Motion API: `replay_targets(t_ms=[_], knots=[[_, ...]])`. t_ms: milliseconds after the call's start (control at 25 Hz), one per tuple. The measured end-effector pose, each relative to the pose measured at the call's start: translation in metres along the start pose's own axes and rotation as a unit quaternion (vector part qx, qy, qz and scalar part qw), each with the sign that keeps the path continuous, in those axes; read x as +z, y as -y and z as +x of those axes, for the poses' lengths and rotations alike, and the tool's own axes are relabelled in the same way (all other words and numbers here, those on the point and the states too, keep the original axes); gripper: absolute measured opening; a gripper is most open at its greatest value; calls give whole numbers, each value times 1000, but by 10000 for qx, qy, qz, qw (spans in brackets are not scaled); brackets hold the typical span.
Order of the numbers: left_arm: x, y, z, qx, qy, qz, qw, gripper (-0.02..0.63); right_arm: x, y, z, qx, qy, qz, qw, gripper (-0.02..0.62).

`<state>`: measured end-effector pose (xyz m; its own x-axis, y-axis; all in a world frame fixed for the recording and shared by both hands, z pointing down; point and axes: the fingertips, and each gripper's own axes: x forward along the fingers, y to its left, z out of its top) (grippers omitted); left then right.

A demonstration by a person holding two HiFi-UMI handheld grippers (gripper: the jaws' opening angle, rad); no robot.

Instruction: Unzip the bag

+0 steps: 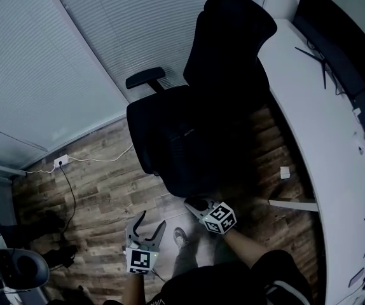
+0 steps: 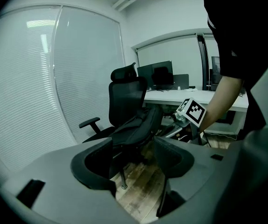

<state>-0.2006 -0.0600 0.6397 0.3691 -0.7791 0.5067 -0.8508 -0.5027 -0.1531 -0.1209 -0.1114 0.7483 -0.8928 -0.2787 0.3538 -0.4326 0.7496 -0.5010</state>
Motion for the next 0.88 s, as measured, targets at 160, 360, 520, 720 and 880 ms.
replay_targets(t_ms=[160,360,520,720,880], knots=[[9,2,13,-65,118,119,9998,273,3,-6,-14,64,90,271,9996,51],[12,4,35,-237,66,554,9982,273,15,-13,-25,214,369,612,9972,48],[10,11,54,-399,62,1197,9920,281,24,-12,-31,318,468,738,9957,48],[10,26,82,-665,56,1604,9848,293,33,-17,-35,554,565,870,9931,46],[-2,30,104,-847,-117,1677,9821,298,40,-23,-36,720,646,889,9913,46]])
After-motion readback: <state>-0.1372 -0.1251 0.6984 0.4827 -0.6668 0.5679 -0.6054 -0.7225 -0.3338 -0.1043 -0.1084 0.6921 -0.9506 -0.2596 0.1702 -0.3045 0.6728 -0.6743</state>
